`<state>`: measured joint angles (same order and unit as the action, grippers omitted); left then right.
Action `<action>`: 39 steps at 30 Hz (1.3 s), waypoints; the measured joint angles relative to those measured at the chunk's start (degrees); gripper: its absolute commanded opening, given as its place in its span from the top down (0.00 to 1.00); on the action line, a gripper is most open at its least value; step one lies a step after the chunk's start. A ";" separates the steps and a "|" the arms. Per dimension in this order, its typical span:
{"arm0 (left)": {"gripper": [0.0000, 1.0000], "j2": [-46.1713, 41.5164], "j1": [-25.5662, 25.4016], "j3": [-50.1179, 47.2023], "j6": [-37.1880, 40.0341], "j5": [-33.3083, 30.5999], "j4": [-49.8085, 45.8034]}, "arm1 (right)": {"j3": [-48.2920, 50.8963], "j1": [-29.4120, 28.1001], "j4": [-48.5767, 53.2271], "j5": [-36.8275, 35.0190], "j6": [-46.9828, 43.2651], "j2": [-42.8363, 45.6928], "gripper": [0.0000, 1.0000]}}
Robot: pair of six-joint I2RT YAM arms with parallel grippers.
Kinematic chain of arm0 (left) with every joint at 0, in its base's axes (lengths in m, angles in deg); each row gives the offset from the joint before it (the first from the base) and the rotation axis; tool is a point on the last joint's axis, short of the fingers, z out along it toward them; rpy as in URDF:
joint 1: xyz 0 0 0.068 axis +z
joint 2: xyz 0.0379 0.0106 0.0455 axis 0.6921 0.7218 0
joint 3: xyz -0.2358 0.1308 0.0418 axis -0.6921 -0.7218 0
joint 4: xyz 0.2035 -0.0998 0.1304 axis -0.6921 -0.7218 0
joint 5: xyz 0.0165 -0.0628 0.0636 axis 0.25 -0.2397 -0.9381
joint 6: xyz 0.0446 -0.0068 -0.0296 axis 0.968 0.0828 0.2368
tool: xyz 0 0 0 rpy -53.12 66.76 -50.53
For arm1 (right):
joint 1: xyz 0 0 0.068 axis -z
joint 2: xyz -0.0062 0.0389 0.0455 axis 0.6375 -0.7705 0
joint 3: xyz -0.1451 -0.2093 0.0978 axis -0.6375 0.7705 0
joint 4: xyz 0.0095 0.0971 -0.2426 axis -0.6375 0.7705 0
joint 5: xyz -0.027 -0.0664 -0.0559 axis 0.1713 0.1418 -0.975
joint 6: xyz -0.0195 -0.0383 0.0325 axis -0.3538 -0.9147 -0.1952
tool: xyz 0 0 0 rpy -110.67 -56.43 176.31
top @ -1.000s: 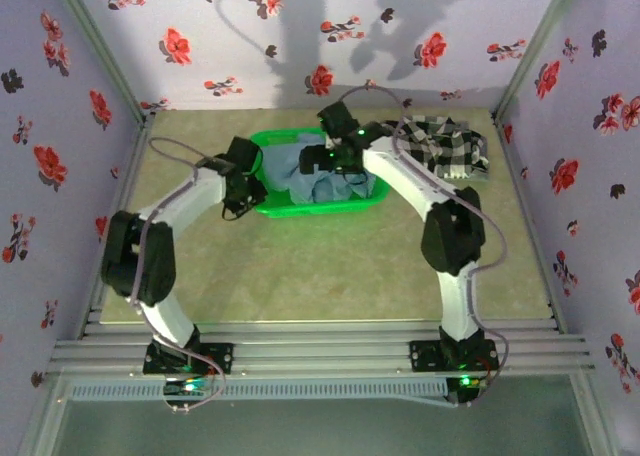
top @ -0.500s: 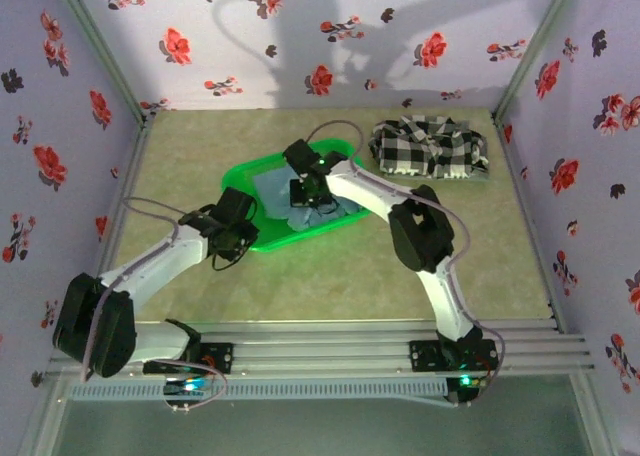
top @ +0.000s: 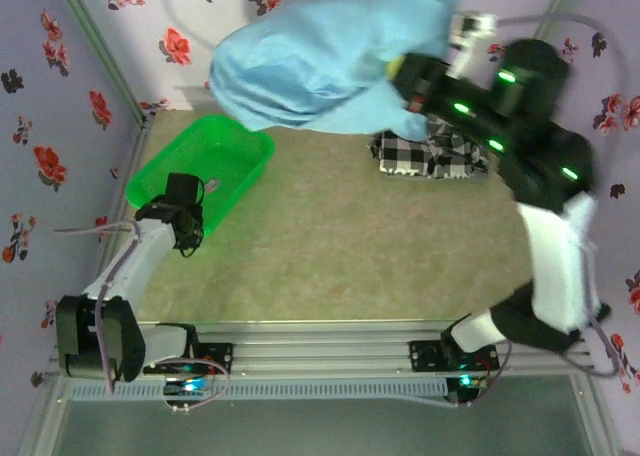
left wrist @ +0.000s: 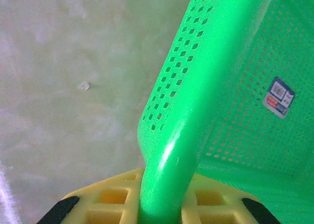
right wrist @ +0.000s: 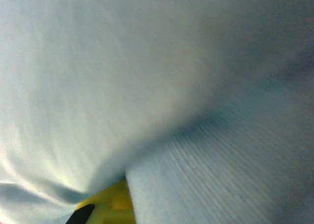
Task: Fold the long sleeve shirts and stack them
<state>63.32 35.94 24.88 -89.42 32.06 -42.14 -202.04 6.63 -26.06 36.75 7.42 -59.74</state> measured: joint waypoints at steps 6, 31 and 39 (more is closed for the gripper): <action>1.00 8.41 1.09 7.63 -6.97 -2.34 -0.04 | 17.79 -0.28 7.52 0.09 -0.81 12.24 1.00; 0.26 27.56 7.67 17.75 -13.31 -3.19 12.33 | 42.60 -1.46 8.57 12.09 -8.68 -12.26 0.65; 0.00 26.32 7.91 18.45 -8.48 -0.15 18.10 | 24.15 -1.51 7.63 12.92 -11.10 -26.03 0.19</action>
<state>89.64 43.85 43.33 -97.90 31.90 -24.04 -177.89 5.13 -18.43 49.67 -3.69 -85.77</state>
